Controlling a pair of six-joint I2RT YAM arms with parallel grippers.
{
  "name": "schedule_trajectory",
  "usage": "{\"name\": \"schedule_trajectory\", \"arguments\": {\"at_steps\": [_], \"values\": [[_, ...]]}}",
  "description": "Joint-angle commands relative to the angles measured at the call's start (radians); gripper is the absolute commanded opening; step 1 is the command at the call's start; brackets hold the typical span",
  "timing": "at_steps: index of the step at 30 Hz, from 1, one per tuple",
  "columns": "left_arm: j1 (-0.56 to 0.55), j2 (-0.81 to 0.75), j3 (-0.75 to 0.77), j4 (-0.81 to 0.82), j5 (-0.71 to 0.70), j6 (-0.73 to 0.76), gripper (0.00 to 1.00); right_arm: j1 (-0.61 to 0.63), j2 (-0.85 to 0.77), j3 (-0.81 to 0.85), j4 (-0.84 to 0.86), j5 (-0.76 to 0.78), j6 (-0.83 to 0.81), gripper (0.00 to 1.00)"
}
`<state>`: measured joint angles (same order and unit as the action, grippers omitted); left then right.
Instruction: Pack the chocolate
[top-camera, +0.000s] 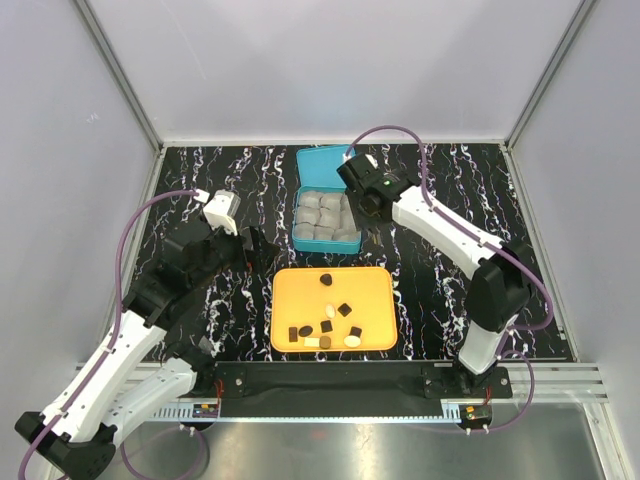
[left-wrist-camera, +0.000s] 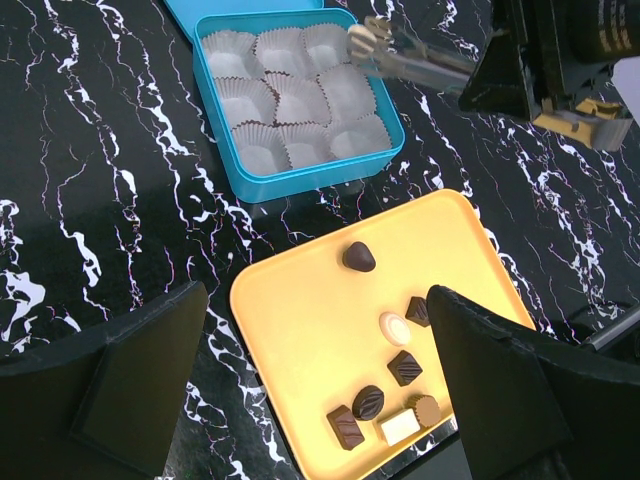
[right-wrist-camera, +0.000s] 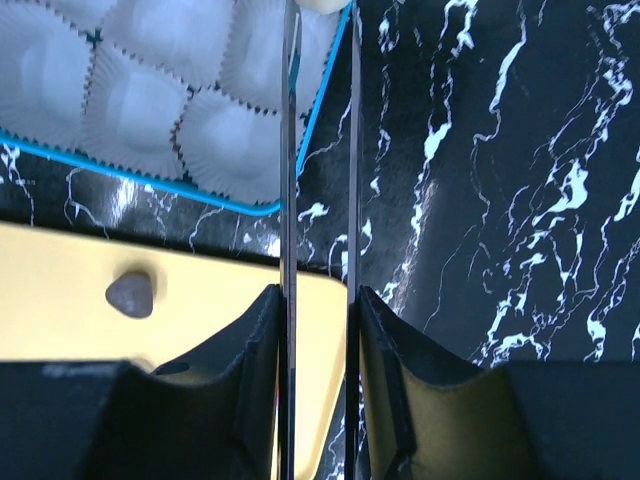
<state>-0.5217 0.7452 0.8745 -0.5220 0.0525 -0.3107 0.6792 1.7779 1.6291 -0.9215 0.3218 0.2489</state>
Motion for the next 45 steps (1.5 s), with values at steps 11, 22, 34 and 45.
{"name": "schedule_trajectory", "arguments": {"at_steps": [11,22,34,45], "values": [[0.003,-0.012,0.001,0.045,-0.006,0.015,0.99,-0.040,0.041,0.074,0.102,-0.010,-0.033,0.39],[0.003,-0.013,0.003,0.043,-0.006,0.015,0.99,-0.041,0.074,0.081,0.108,-0.003,-0.034,0.45],[0.003,-0.013,0.003,0.043,-0.005,0.016,0.99,-0.038,0.051,0.118,0.061,0.003,-0.037,0.50],[0.003,-0.014,0.001,0.042,-0.020,0.018,0.99,0.046,-0.210,-0.041,-0.022,-0.141,0.019,0.48]]}}
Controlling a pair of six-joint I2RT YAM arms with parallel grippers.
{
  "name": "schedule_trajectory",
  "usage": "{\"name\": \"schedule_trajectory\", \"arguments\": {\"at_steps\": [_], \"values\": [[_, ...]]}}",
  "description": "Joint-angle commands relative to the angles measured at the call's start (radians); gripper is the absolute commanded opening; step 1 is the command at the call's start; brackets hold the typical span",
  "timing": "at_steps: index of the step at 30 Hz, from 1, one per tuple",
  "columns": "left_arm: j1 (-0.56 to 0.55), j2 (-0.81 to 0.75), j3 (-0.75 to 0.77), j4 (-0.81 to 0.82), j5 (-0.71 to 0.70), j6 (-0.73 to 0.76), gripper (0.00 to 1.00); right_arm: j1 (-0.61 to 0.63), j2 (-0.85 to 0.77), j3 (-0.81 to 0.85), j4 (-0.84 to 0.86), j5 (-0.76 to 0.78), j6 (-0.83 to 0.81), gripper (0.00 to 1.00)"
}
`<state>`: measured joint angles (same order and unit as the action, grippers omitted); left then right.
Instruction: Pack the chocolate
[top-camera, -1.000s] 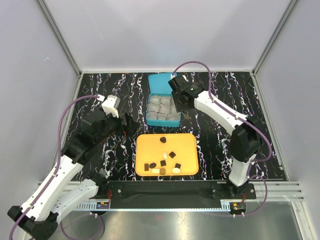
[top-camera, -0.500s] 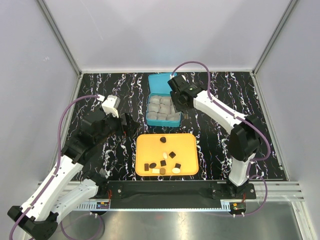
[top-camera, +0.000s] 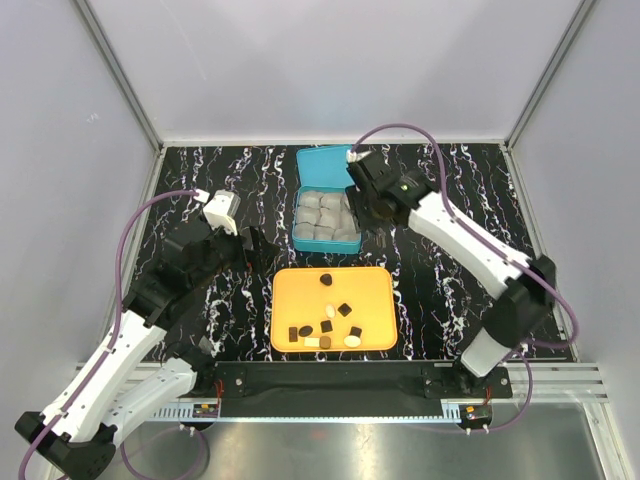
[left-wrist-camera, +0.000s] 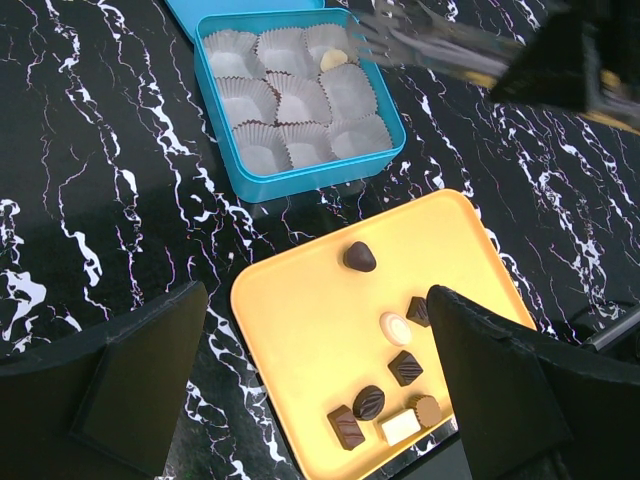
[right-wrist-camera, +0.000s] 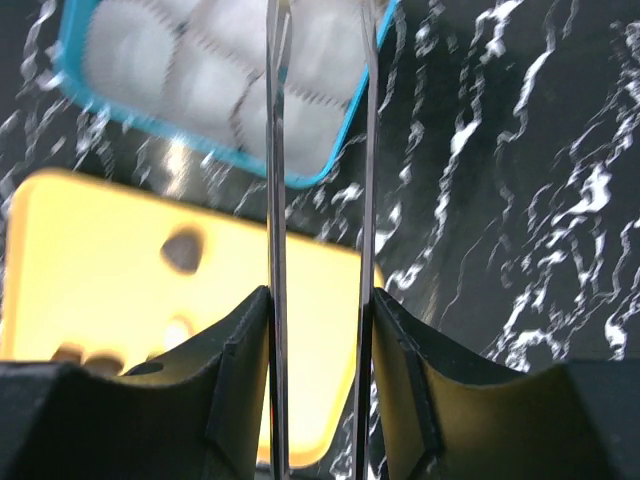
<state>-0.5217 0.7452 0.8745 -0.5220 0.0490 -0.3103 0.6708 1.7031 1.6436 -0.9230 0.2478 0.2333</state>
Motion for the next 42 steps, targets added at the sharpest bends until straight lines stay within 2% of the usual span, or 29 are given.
{"name": "schedule_trajectory", "arguments": {"at_steps": [1,7,18,42], "values": [[0.003,-0.014,0.001,0.042,-0.017,0.017,0.99,0.090,-0.158,-0.082,-0.008,-0.091,0.043,0.48],[0.003,-0.010,0.003,0.042,-0.032,0.016,0.99,0.211,-0.279,-0.195,-0.030,-0.101,0.130,0.49],[0.003,-0.009,0.001,0.043,-0.046,0.016,0.99,0.355,-0.300,-0.314,-0.025,-0.084,0.238,0.52],[0.003,-0.010,0.000,0.042,-0.046,0.016,0.99,0.391,-0.266,-0.435,0.062,-0.091,0.288,0.53]]}}
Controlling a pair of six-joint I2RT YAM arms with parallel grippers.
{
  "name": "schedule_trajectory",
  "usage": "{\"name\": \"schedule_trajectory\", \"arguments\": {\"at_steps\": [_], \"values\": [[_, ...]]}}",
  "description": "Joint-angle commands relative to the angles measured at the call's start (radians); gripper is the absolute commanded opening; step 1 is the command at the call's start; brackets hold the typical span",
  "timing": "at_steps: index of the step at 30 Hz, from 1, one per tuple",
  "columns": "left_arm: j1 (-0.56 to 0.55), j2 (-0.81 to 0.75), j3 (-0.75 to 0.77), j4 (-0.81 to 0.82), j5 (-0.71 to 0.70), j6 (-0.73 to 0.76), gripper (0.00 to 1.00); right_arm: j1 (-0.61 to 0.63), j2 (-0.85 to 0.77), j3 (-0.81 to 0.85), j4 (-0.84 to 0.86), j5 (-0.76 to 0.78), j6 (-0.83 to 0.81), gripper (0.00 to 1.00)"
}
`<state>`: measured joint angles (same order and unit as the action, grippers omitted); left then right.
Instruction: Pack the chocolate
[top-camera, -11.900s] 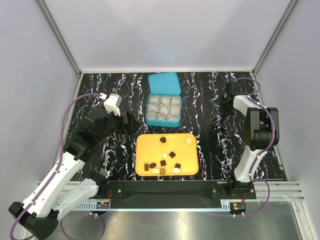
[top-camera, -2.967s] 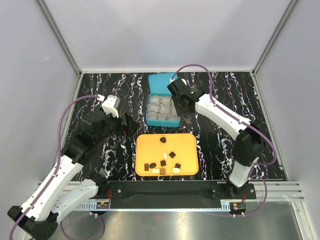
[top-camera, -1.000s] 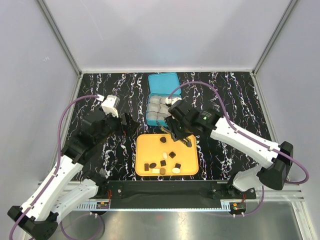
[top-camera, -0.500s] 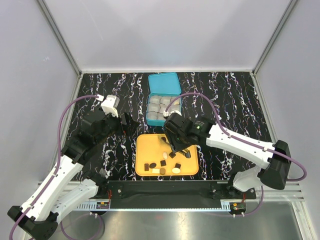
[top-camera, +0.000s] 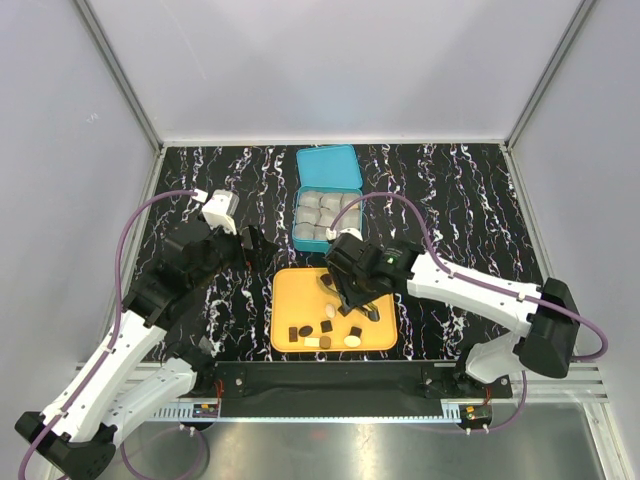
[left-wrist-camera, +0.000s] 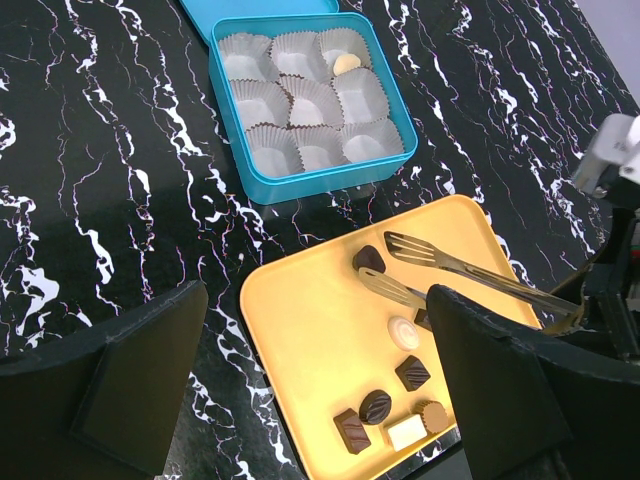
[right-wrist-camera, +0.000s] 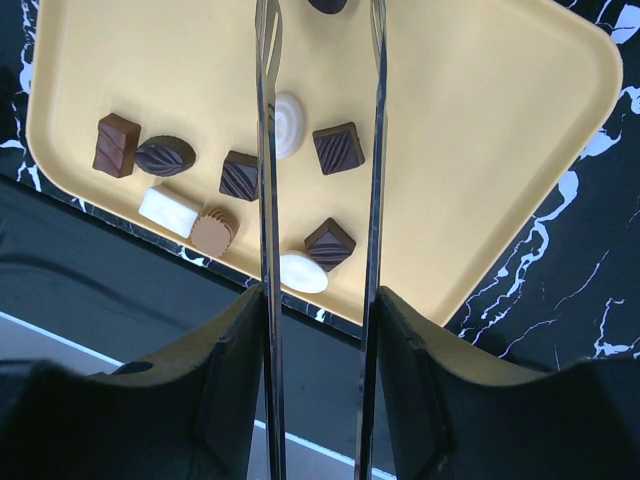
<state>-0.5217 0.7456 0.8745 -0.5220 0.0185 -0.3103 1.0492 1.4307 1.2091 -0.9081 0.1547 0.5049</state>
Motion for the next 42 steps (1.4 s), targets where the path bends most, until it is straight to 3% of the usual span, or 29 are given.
{"name": "schedule_trajectory", "arguments": {"at_steps": [1,19,32,42], "values": [[0.003,-0.011,0.000,0.042,-0.015,0.014,0.99,0.012,0.010,-0.002,0.051,0.006,0.017,0.53],[0.003,-0.014,0.000,0.042,-0.015,0.016,0.99,0.012,0.051,-0.013,0.089,0.006,0.007,0.52],[0.003,-0.012,-0.002,0.042,-0.015,0.016,0.99,0.011,0.057,0.027,0.054,0.011,-0.009,0.41],[0.003,-0.014,0.001,0.042,-0.015,0.016,0.99,0.011,-0.006,0.168,-0.050,0.023,-0.040,0.34]]}}
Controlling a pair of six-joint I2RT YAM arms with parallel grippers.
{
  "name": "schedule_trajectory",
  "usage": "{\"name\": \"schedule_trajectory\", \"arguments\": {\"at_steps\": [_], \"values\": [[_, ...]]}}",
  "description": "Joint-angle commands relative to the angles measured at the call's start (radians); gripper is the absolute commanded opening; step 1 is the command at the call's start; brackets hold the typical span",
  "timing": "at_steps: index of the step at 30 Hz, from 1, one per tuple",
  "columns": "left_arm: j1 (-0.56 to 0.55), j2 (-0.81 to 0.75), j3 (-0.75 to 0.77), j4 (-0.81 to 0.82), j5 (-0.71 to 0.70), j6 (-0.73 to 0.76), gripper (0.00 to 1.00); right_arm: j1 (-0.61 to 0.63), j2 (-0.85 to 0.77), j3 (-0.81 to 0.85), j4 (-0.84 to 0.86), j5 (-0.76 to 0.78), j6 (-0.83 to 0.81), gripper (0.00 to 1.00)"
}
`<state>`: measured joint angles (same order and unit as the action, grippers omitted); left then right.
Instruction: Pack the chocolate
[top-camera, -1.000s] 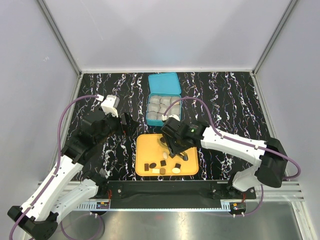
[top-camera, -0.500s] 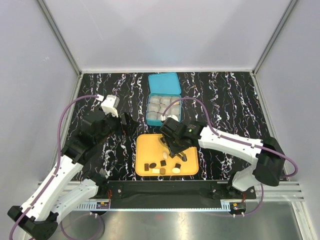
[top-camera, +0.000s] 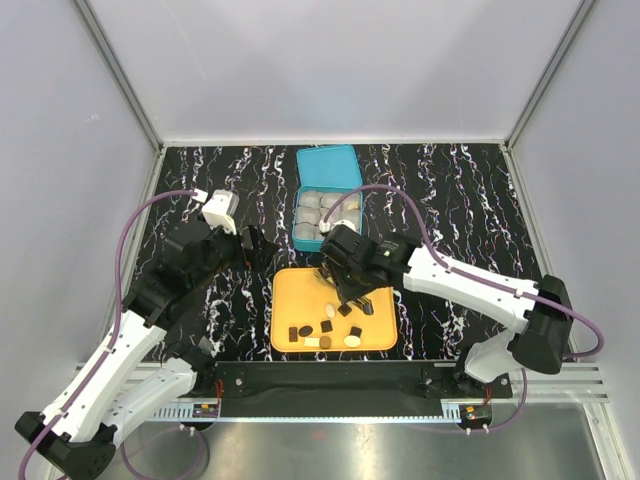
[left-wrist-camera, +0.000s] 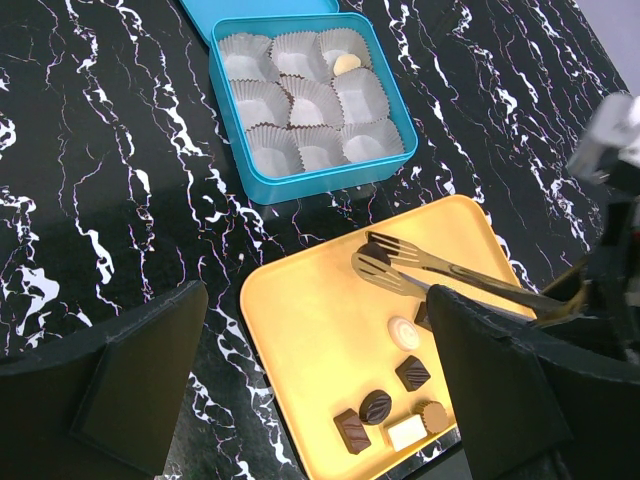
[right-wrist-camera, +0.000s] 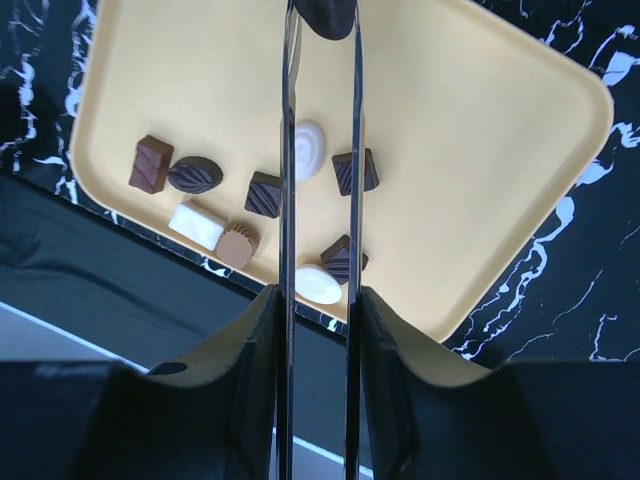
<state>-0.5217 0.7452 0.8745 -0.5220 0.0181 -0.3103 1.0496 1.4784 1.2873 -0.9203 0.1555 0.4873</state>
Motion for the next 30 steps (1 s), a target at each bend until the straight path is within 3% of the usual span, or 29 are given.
{"name": "schedule_trajectory", "arguments": {"at_steps": [1,7,13,17,30], "values": [[0.003,-0.014,0.000,0.042,-0.015,0.016,0.99,0.010,-0.053,0.104,-0.051,0.032,-0.035,0.34],[0.003,-0.015,0.000,0.042,-0.015,0.016,0.99,-0.051,-0.004,0.208,-0.126,0.130,-0.120,0.33],[0.003,-0.020,0.000,0.040,-0.015,0.016,0.99,-0.258,0.028,0.228,-0.022,0.055,-0.219,0.32],[0.003,-0.017,-0.002,0.042,-0.015,0.016,0.99,-0.316,0.080,0.265,0.053,0.033,-0.263,0.32],[0.003,-0.014,-0.002,0.043,-0.014,0.016,0.99,-0.358,0.362,0.478,0.106,0.064,-0.316,0.34]]}}
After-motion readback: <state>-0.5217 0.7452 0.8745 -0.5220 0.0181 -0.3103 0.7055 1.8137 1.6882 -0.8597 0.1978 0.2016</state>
